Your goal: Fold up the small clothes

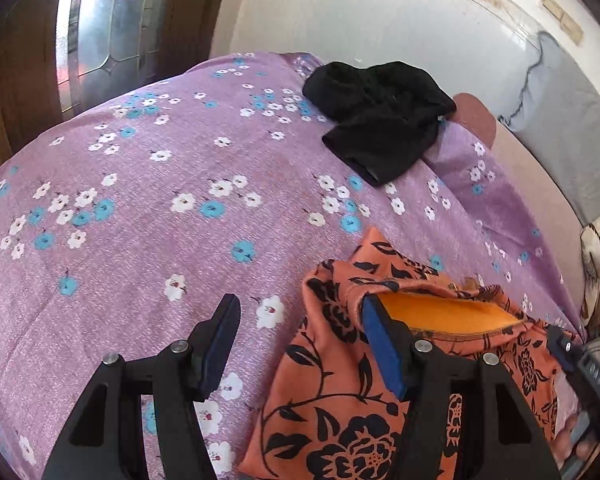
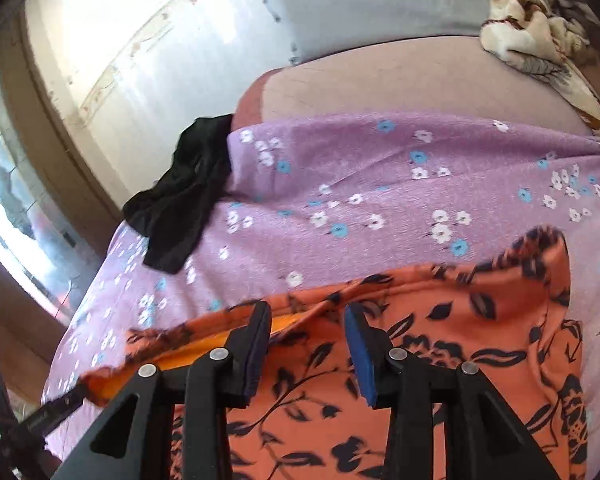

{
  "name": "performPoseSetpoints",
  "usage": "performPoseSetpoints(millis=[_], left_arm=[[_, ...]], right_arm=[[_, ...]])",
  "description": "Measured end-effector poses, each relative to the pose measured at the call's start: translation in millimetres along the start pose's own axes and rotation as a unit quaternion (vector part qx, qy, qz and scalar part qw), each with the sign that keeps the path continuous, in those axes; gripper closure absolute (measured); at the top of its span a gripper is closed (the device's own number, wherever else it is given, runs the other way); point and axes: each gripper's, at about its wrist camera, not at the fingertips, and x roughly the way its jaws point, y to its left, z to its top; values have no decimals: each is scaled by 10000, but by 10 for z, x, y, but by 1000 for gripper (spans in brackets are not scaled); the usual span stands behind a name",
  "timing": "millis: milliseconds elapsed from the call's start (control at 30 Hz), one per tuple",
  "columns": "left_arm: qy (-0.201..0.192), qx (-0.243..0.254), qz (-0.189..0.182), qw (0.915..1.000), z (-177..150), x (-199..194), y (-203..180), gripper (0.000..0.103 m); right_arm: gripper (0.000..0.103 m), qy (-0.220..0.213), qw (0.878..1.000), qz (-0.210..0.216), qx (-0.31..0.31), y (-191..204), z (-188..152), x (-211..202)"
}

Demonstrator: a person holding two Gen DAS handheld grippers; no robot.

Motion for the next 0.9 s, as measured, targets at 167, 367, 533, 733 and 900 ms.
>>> performPoseSetpoints(millis=[167, 367, 533, 733, 900], left_arm=[[171, -34, 347, 9992, -32, 31, 70, 39], [124, -313, 188, 9993, 24, -1, 193, 39], [120, -466, 205, 9986, 105, 31, 309, 39], [296, -143, 196, 9993, 71, 121, 198, 39], [499, 527, 211, 9971, -53, 165, -80, 39]], right_arm=[[62, 1142, 9881, 654, -795, 688, -587, 258], [62, 1281, 9837, 179, -1246, 1219, -429, 1029], [61, 593, 9978, -237, -187, 1071, 244, 1353], [58, 309, 9989, -309, 167, 608, 340, 850], [55, 276, 9953, -890, 256, -126, -6, 15]])
